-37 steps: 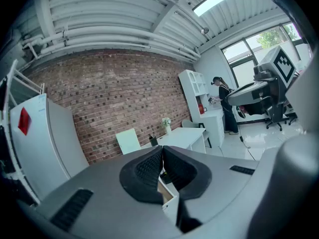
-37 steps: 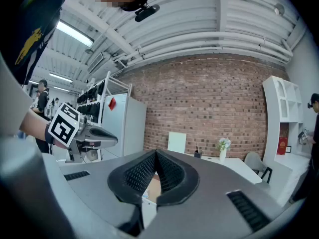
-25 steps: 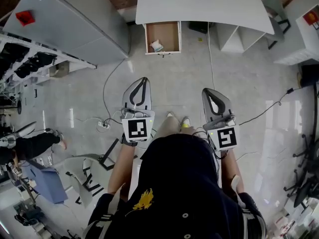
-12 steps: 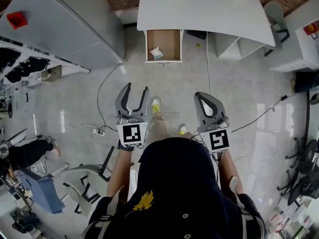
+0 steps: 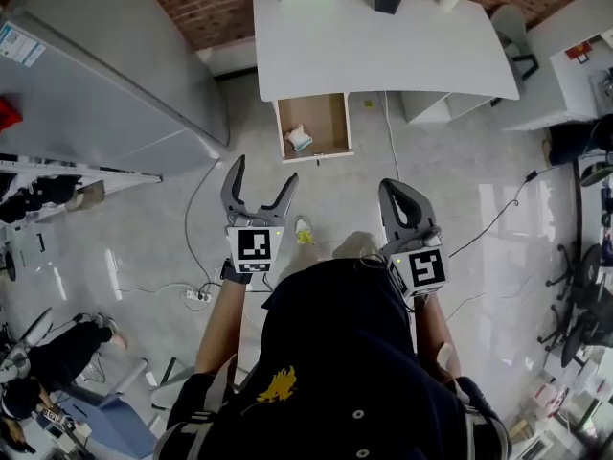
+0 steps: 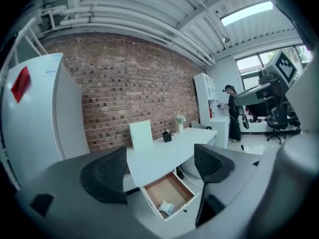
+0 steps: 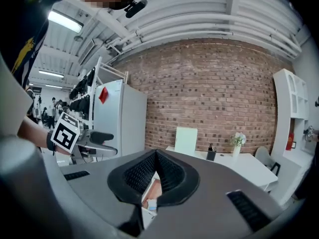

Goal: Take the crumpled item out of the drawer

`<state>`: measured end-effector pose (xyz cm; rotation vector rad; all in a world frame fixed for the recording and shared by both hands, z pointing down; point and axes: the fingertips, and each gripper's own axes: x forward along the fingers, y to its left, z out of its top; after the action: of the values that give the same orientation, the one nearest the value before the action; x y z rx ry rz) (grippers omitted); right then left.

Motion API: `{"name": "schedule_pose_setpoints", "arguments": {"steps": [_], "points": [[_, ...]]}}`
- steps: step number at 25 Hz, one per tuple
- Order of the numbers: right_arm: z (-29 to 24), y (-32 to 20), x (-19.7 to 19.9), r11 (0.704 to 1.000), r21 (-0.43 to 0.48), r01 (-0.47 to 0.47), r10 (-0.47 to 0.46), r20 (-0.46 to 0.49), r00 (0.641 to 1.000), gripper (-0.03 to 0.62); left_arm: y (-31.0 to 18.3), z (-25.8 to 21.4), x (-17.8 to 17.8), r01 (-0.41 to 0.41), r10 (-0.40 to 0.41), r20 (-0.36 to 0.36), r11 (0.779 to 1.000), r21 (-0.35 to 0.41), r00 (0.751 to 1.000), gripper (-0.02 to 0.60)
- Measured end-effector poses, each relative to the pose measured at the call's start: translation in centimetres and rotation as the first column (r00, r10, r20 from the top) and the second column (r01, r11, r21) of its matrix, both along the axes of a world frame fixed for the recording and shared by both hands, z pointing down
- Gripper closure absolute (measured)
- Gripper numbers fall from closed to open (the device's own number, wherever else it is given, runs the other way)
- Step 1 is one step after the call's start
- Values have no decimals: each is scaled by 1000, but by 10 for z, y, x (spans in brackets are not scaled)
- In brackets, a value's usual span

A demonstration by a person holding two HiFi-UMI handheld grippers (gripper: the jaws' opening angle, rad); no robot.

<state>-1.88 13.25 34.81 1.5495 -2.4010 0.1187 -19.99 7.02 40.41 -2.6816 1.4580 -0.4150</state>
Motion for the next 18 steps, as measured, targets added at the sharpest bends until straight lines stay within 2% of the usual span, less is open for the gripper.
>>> {"name": "schedule_pose_setpoints", "arguments": {"steps": [2,4,8,12,16,18], "points": [[5,-13,-2,999,-29,-26,27,30,999,568,-14,21,5,-59,61,39,997,-52,997,163],[16,-26,-1,995,-95,-37,40,20,999,568,-29,40,5,-85,91,53,992,-95,995,163],[33,-58,2,989,-142,-47,48,4,999,568,-56,108,6,-68,82,58,974,-215,995,164],[61,-90,2,975,-220,0,7,29,1000,568,-90,159,19,-56,87,97,956,-288,991,164],[89,-127,2,966,-254,57,-47,48,998,568,-125,222,32,-43,107,152,926,-376,983,164],[105,-145,7,960,-271,71,-60,46,997,568,-143,259,41,-46,136,183,903,-428,974,164]]}}
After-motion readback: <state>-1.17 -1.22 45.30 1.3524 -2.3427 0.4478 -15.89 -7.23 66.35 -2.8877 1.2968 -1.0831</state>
